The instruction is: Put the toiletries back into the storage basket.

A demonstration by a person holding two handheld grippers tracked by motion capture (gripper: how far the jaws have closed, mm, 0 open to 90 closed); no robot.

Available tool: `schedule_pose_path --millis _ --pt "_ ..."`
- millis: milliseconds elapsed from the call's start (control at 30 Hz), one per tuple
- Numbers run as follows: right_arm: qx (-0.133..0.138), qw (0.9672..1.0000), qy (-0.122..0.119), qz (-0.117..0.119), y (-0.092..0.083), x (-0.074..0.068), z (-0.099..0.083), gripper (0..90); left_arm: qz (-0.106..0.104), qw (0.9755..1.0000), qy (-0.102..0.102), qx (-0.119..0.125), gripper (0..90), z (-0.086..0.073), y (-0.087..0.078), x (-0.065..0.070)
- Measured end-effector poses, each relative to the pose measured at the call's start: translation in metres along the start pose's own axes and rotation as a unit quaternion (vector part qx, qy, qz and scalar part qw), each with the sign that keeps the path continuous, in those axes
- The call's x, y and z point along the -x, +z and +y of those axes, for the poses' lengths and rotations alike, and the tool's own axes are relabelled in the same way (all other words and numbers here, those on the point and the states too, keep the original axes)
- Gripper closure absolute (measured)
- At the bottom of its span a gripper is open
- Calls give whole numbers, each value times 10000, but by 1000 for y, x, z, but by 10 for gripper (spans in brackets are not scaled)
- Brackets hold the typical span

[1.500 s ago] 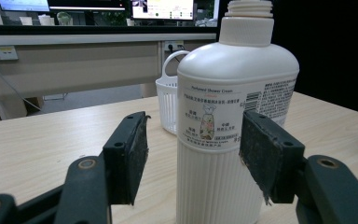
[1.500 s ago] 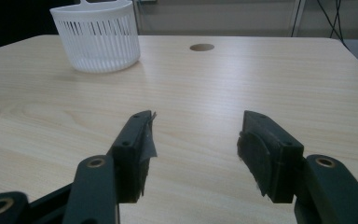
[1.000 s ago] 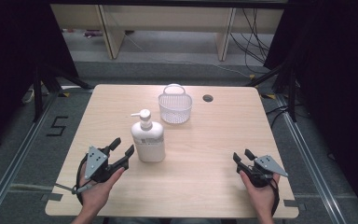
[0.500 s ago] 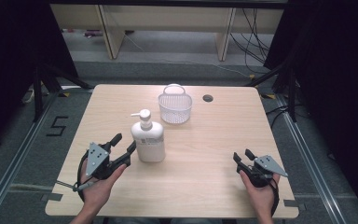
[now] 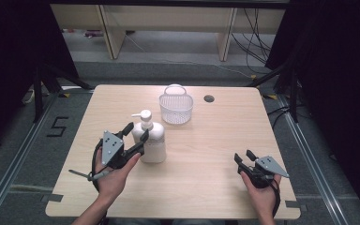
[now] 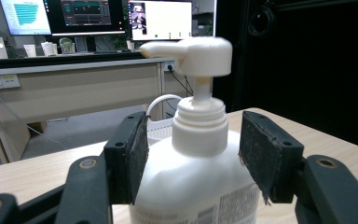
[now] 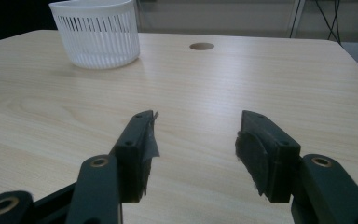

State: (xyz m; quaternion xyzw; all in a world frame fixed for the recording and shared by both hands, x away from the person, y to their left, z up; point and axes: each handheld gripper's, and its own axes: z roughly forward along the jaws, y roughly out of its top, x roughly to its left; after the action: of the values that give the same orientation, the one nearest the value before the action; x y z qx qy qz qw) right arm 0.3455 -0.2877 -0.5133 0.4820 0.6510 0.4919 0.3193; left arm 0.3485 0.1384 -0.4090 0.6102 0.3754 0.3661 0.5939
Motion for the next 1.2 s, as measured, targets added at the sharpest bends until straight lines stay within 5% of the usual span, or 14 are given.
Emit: schedule_pose_path --millis 200,233,333,367,633,733,767,900,933,1033,1200 --pt "30 10000 14 -4 0 0 0 466 123 9999 31 -87 419 6 11 5" --pt "-17 9998 217 28 0 -3 0 466 166 9998 72 -114 419 9 15 7" --pt "-29 9998 202 45 0 -3 0 466 183 9997 63 -161 421 13 17 9" --pt "7 10000 -1 30 0 0 0 466 201 9996 89 -176 422 14 18 10" --pt "-3 9999 16 119 1 0 0 465 214 9991 122 -355 427 22 25 13" --pt "-121 9997 204 -7 -1 -5 0 465 273 9988 136 -383 429 24 27 13" --pt "-2 10000 -17 13 0 -1 0 465 295 9987 117 -393 430 24 28 13" --pt "-20 10000 -40 -14 0 -1 0 465 318 9985 113 -424 435 26 30 14" --pt "-121 9997 199 16 -1 -4 0 465 313 9985 106 -430 434 27 30 14" --pt "-126 9998 -120 -33 0 0 1 465 320 9984 118 -459 432 29 33 16" --pt "-156 9998 105 24 -1 -1 1 463 372 9980 69 -508 442 31 37 18"
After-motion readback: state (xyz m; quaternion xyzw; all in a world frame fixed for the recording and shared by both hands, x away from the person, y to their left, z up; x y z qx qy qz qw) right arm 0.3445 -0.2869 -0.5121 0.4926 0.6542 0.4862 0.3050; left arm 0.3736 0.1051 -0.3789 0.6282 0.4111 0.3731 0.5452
